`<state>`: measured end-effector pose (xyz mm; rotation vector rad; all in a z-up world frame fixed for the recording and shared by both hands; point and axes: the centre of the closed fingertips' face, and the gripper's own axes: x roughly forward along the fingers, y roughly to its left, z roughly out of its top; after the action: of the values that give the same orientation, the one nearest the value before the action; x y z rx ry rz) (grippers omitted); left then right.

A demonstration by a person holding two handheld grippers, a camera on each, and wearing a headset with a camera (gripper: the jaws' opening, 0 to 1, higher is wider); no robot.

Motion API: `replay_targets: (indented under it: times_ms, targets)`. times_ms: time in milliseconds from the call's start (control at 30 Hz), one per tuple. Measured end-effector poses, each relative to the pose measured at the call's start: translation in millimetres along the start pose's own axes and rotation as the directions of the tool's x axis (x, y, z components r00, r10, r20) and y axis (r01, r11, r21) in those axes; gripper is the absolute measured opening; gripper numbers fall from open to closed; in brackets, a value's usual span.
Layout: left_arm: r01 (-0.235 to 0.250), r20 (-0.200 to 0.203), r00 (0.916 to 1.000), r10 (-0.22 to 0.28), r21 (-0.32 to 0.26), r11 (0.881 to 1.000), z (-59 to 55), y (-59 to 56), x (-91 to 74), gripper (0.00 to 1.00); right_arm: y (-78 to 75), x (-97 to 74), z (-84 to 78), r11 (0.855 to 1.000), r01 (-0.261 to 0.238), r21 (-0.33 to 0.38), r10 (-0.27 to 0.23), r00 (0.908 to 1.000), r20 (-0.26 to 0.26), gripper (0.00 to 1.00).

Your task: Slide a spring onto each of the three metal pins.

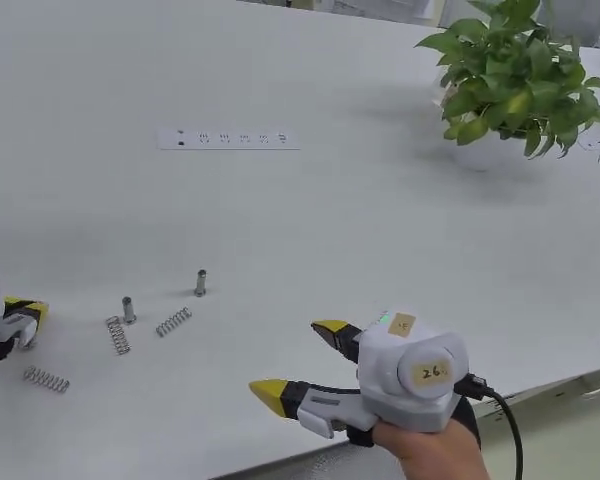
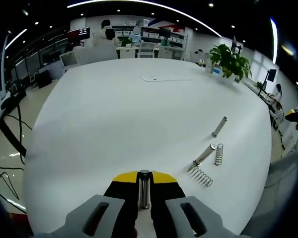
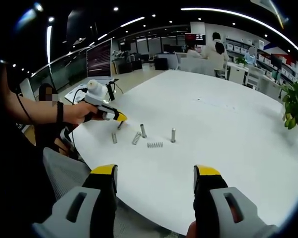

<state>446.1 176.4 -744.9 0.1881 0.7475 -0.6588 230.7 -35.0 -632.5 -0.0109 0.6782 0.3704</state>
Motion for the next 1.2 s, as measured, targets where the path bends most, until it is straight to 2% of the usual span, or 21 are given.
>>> replay_targets:
  times_ms: [367,633,1133,1200]
  targets:
    - [-0.01,0.024,0.9997,0.01,-0.007,1.0,6.9,4.0,-12.1,0.0,0.8,-1.6,0.0,1.0,0.005,0.001,-0.005,1.0,0.006,0.61]
    - [-0.016,0.028,0.9995,0.016,0.009,1.0,6.7,0.5,-20.3,0.0,1.0,-2.9,-1.1,1.0,0.008,0.004,-0.008,0.9999,0.008,0.61]
    - [-0.015,0.028,0.9995,0.015,0.021,1.0,6.5,-3.3,-21.8,0.0,-0.2,-4.7,-3.0,1.0,0.012,0.009,-0.012,0.9999,0.01,0.6]
    - [-0.009,0.043,0.999,0.008,0.023,1.0,9.7,-5.1,-24.0,0.0,-0.6,-4.8,-2.9,1.0,0.013,0.012,-0.013,0.9998,0.012,0.6]
